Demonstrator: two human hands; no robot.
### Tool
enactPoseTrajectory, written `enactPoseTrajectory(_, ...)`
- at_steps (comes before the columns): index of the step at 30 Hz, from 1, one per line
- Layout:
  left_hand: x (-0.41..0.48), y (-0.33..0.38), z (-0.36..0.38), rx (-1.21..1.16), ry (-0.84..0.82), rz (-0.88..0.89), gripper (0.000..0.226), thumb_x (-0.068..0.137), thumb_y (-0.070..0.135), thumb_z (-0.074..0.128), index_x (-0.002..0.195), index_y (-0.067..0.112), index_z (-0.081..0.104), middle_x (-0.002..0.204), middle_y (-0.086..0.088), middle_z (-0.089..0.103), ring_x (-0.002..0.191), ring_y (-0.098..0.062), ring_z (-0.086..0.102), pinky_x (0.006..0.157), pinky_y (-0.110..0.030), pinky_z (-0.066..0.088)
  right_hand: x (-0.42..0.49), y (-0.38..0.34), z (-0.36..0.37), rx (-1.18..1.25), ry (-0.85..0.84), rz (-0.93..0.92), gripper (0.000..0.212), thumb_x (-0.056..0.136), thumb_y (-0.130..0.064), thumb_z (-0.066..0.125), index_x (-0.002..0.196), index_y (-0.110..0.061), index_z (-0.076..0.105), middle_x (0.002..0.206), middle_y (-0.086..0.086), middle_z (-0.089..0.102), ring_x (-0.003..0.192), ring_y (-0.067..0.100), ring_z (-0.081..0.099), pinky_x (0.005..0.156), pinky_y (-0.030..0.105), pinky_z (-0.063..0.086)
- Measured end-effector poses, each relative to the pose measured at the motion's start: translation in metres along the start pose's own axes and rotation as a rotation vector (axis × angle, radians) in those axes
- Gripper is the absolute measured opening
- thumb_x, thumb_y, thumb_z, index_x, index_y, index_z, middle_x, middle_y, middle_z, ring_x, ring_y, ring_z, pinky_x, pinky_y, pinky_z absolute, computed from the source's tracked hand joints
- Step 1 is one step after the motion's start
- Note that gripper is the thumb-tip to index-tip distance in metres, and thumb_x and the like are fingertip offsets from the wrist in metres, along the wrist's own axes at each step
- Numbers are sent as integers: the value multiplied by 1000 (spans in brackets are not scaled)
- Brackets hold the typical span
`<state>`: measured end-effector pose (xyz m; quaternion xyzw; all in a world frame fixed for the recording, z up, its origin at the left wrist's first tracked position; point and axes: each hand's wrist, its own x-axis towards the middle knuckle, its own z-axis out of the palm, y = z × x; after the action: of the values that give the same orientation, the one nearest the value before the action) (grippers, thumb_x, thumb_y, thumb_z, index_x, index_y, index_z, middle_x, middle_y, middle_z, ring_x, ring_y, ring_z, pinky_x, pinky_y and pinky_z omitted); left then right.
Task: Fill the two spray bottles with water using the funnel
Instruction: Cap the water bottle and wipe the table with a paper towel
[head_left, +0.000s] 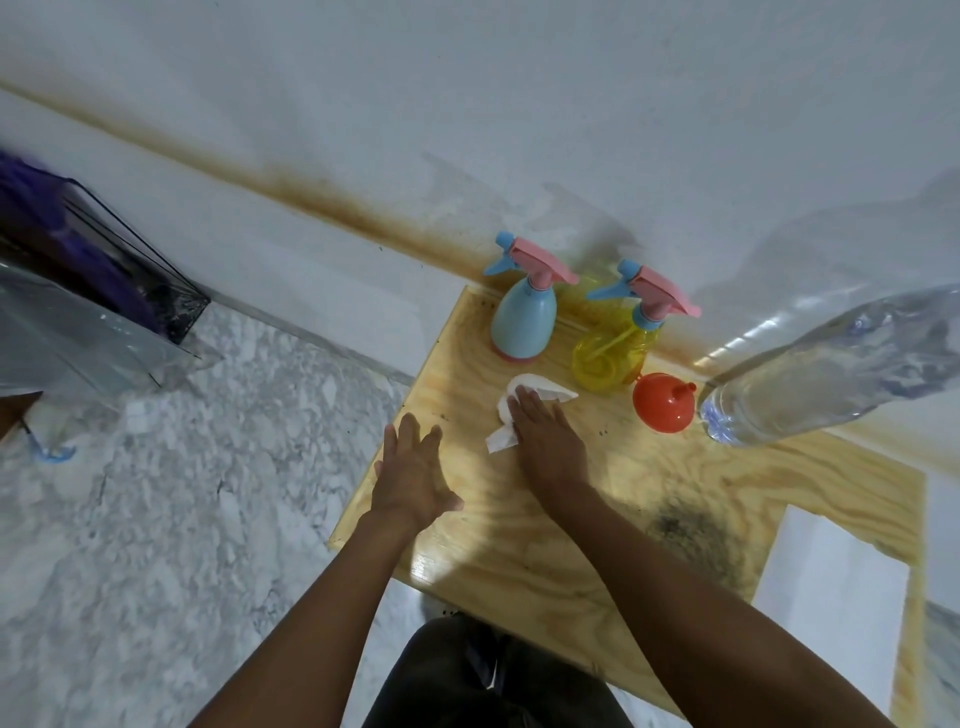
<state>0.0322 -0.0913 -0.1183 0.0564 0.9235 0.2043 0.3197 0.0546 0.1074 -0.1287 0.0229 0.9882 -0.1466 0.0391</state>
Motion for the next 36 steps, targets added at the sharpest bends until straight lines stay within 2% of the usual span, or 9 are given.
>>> enactPoseTrajectory(3,0,2,-1,-7,-4,-5,108,70,37,87,155,24,23,163,-2,-2,152,-29,-16,119,-57,22,-19,10,9,79,-34,13,54,94,2,51,146,-15,45,156,6,37,140,26,42,107,40,42)
enactPoseTrajectory(7,-2,4,-3,16,-14,-10,108,71,38,86,156,24,21,164,-4,-4,152,-31,-18,118,-58,21,-39,-3,19,5,-75,-43,45,85,-6,69,129,-15,62,138,17,57,117,33,64,71,42,60)
enactPoseTrajectory(9,-3,7,-4,31,-21,-13,107,72,37,86,156,25,20,165,-6,-6,152,-31,-18,118,-58,21,-39,-14,27,-82,-138,-100,43,82,-10,72,124,-15,63,134,22,59,119,34,62,68,38,61)
enactPoseTrajectory(15,-3,6,-4,17,-21,-14,111,71,38,87,157,25,18,167,-6,-8,152,-31,-19,118,-59,20,11,-28,31,-59,-104,-240,51,79,-2,75,128,-4,61,135,22,58,125,35,57,95,42,53)
enactPoseTrajectory(18,-4,4,-4,2,-18,-8,112,71,37,86,157,25,16,166,-7,-9,152,-31,-20,118,-60,18,32,-32,26,-58,-111,-229,50,96,-1,50,146,-4,41,154,18,38,143,32,37,115,44,31)
enactPoseTrajectory(23,-6,5,-6,-2,-22,-11,108,72,36,86,156,26,20,166,-5,-9,152,-30,-19,119,-58,19,28,3,20,-51,-68,76,55,100,-4,32,154,-17,27,163,2,23,142,29,35,113,40,32)
enactPoseTrajectory(29,-7,7,-8,-17,-33,-22,108,73,35,85,157,26,18,166,-5,-11,152,-29,-21,119,-57,15,-26,34,15,18,-41,27,51,98,5,42,148,-3,36,157,15,29,146,31,29,118,41,28)
enactPoseTrajectory(33,-7,7,-7,-11,-32,-16,106,75,34,85,157,25,18,166,-5,-12,151,-30,-21,119,-58,14,-51,9,30,33,-104,-24,56,73,8,77,127,2,61,135,22,58,123,35,58,90,44,55)
enactPoseTrajectory(36,-6,7,-7,7,-29,-9,105,74,35,84,156,25,19,166,-6,-12,152,-32,-19,118,-59,16,-46,-21,35,40,-117,-180,39,76,-4,71,116,-3,69,127,17,66,116,31,64,79,33,58)
